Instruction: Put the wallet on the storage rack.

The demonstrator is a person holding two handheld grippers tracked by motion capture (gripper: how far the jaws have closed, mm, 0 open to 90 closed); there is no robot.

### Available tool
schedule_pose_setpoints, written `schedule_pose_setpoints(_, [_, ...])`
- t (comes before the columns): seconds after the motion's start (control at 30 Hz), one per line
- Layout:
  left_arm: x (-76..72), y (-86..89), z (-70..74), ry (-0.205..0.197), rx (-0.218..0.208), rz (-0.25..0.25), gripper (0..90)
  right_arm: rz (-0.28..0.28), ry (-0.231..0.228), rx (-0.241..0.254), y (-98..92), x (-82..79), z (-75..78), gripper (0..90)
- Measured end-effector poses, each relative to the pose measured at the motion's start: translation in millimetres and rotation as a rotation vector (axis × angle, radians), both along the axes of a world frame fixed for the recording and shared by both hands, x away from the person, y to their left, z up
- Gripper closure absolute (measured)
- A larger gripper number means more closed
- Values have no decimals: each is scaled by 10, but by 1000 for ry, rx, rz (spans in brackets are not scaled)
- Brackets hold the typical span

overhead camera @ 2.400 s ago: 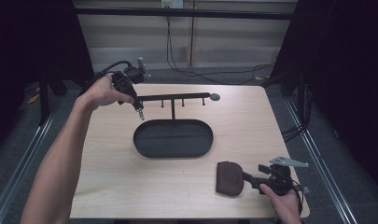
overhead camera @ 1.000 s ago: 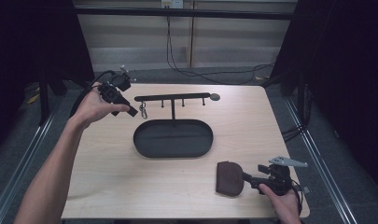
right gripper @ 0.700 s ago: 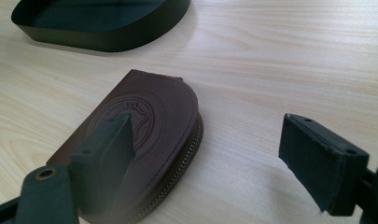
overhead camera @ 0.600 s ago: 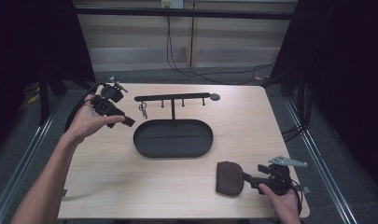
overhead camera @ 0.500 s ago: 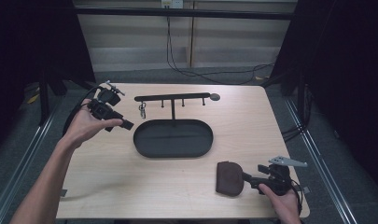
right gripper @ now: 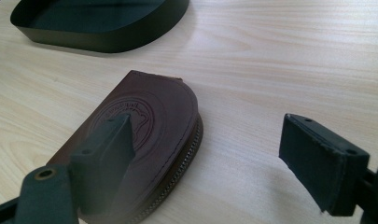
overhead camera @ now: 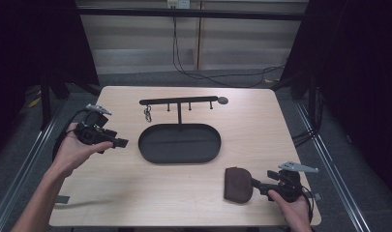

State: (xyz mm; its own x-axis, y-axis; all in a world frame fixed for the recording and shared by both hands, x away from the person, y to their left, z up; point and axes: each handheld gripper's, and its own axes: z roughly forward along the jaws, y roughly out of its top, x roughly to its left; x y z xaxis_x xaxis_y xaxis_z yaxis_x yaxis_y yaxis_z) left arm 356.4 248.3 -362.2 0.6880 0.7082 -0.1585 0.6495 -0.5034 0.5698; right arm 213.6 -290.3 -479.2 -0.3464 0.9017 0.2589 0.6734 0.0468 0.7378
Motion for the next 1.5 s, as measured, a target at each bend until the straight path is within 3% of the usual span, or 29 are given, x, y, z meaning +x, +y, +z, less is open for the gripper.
schedule_pose_setpoints(0.03, [-23,1,-26,-7,-4,-2,456,-5,-2,6,-7,-7,4,172])
schedule_pose_setpoints(0.17, [-149,9,-179,-14,-31,16,450,-6,-3,15,-11,-14,11,176])
schedule_pose_setpoints(0.27, [-241,30,-250,-28,-30,14,406,-7,-5,18,-12,-16,17,179])
schedule_pose_setpoints(0.37, [-377,68,-333,-36,-63,35,365,-8,-4,25,-11,-30,32,183])
schedule_pose_setpoints(0.43, [-443,82,-373,-35,-47,34,333,-11,-4,26,-16,-33,37,192])
schedule_pose_setpoints(0.5, [-561,100,-404,-59,-44,40,284,-8,9,43,-25,-35,43,210])
schedule_pose_setpoints(0.63, [-769,146,-484,-64,-71,52,221,-3,29,59,-34,-43,78,226])
schedule_pose_setpoints(0.7, [-847,158,-545,-61,-71,32,188,4,52,63,-29,-40,102,227])
schedule_pose_setpoints(0.73, [-882,163,-586,-55,-77,46,151,8,57,63,-20,-39,114,227])
schedule_pose_setpoints(0.77, [-929,161,-640,-51,-83,78,179,20,58,61,-11,-37,124,227])
schedule_pose_setpoints(0.83, [-991,151,-731,-54,-101,105,167,44,70,54,29,-31,147,229])
schedule_pose_setpoints(0.93, [-1062,150,-863,-25,-172,94,163,78,95,30,87,-18,168,228])
schedule_pose_setpoints(1.03, [-1117,153,-932,-28,-165,96,165,122,126,6,157,13,199,223])
schedule_pose_setpoints(1.17, [-1220,164,-989,-65,-167,129,182,159,148,-5,213,65,242,202])
schedule_pose_setpoints(1.37, [-1287,80,-1064,-75,-128,93,187,181,212,-47,285,184,327,178])
schedule_pose_setpoints(1.5, [-1275,65,-1066,-73,-152,73,191,196,300,-110,345,307,374,164])
